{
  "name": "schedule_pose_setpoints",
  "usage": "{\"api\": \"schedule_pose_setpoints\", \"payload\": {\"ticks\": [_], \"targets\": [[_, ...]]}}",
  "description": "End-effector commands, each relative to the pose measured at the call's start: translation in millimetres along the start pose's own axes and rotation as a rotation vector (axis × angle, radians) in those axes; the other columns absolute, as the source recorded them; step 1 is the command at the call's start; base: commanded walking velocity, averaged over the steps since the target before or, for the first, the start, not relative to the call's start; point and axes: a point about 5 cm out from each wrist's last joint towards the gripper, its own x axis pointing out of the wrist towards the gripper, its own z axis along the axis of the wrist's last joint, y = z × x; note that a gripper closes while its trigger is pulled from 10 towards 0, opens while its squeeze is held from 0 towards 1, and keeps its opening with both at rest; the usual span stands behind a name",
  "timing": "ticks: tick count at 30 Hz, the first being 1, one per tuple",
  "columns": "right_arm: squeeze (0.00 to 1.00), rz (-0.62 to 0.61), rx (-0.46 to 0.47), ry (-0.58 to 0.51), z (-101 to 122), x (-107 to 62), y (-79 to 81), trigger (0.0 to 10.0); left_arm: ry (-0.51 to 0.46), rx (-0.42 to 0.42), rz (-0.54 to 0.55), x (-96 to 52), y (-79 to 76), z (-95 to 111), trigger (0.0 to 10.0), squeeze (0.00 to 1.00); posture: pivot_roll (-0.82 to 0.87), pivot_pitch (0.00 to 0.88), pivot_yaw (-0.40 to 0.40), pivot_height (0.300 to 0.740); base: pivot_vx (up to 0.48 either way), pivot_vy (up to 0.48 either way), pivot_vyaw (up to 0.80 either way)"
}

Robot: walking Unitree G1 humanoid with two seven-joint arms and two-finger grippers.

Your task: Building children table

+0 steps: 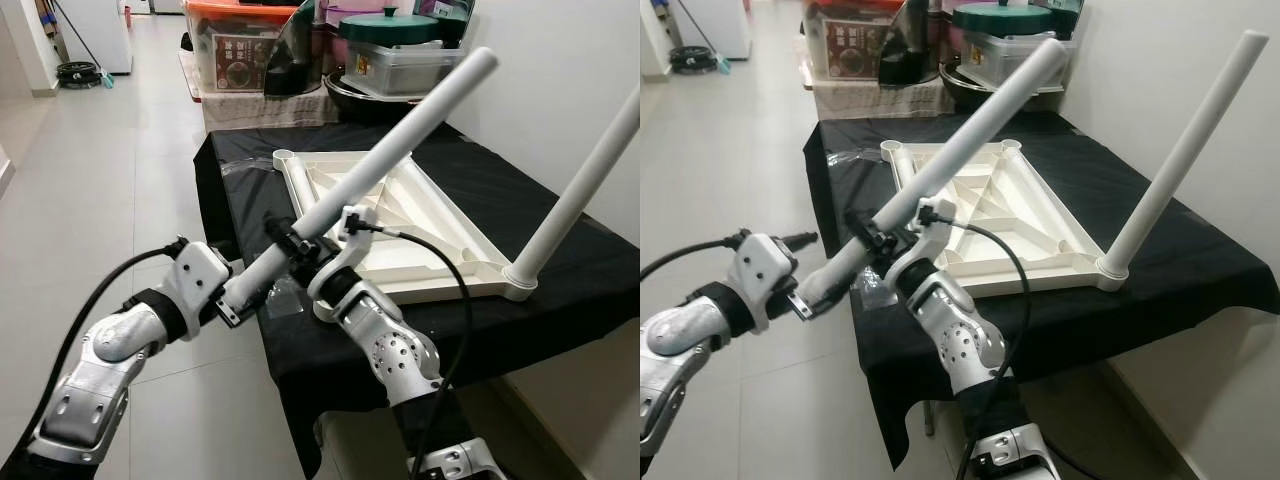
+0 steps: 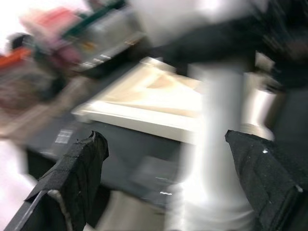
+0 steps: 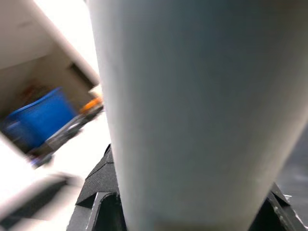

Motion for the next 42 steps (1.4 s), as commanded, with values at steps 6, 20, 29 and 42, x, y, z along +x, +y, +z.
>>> {"api": "schedule_pose_setpoints", "payload": {"ticks": [6, 20, 29, 42], "targets": [[0.0, -0.02, -0.07, -0.135, 32, 20.1, 6.8, 0.0, -0.011, 0.012, 0.058, -14.4, 5.8, 7, 10.0, 0.0, 0.11, 0.0, -0.087, 0.74, 0.0, 0.0, 0.0], [0.0, -0.014, -0.523, -0.151, 92, 20.6, -15.2, 0.0, 0.095, -0.032, 0.104, -35.5, -8.6, -19, 10.0, 0.0, 0.11, 0.0, -0.103, 0.74, 0.0, 0.0, 0.0], [0.0, -0.011, -0.619, -0.032, 87, 12.8, -36.4, 0.0, 0.106, -0.084, 0.094, -34.2, -26.6, -21, 10.0, 0.0, 0.09, 0.0, -0.114, 0.74, 0.0, 0.0, 0.0], [0.0, 0.034, -0.501, -0.023, 54, 6.9, -23.7, 0.0, 0.111, -0.157, 0.092, -24.1, -51.5, -29, 10.0, 0.0, 0.08, 0.0, -0.093, 0.74, 0.0, -0.056, 0.0]]}}
